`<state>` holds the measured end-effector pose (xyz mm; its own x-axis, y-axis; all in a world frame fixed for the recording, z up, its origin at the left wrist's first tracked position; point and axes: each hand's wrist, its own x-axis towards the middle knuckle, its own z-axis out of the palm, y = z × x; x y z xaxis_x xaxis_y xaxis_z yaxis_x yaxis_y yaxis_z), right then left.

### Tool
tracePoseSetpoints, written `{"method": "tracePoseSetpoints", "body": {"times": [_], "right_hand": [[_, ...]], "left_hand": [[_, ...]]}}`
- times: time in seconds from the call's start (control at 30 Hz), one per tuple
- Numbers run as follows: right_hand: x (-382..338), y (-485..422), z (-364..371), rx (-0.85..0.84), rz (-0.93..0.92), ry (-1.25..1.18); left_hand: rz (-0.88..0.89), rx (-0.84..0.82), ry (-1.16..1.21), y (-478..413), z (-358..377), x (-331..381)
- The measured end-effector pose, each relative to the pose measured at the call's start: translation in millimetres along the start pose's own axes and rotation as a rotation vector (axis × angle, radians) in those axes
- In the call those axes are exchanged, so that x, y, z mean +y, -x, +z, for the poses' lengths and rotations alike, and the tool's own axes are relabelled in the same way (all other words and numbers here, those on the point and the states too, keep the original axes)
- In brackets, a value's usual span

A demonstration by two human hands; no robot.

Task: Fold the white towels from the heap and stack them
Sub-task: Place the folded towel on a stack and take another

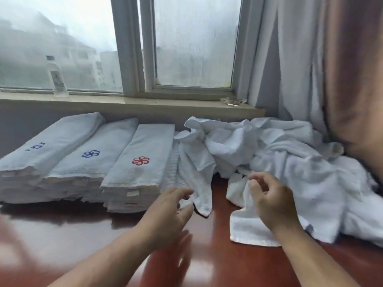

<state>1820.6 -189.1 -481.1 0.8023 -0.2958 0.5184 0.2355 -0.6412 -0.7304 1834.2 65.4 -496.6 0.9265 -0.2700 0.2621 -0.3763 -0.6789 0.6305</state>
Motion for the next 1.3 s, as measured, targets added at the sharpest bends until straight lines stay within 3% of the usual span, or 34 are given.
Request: {"method": "tracePoseSetpoints", "body": {"times": [0.1,0.2,0.33,0.5,0.73,0.9,1.03,1.17,1.3], "right_hand": [[46.1,-1.5,-9.5,-0.112,0.181,0.015],[78.2,-7.5,-6.9,-0.183,0.321,-0.033],[86.9,-12.5,4.5,-0.156,0.273,-0.009],[84.0,-11.2,8.0,-0.105,0.276,-0.077],[65.2,-0.8,7.0,-0.074,0.241,-0.358],[41.5,-6.6,28.3,-0.284,0.498,-0.873],[27.0,-17.4,73.3,-0.163,0.619,-0.677],[14.7,-23.5,114.3,-0.265,0.433,-0.028],[11.4,-28.8,131.2,-0.312,0.327,0.173]], "left_hand": [[0.037,-0.028,0.031,-25.0,51.2,25.0],[0.027,0.071,0.033,-47.0,89.8,35.0],[-0.031,0.254,-0.111,-60.3,106.7,30.2],[-0.124,0.201,-0.057,-62.9,101.0,17.2],[-0.238,0.275,0.124,-69.8,93.4,12.7],[-0.164,0.176,0.224,-67.5,70.9,-4.7],[0.056,0.078,0.172,-45.9,52.6,-28.8],[0.054,0.127,0.336,-36.5,48.2,-37.6],[0.042,0.212,0.518,-40.6,47.7,-35.6]]}}
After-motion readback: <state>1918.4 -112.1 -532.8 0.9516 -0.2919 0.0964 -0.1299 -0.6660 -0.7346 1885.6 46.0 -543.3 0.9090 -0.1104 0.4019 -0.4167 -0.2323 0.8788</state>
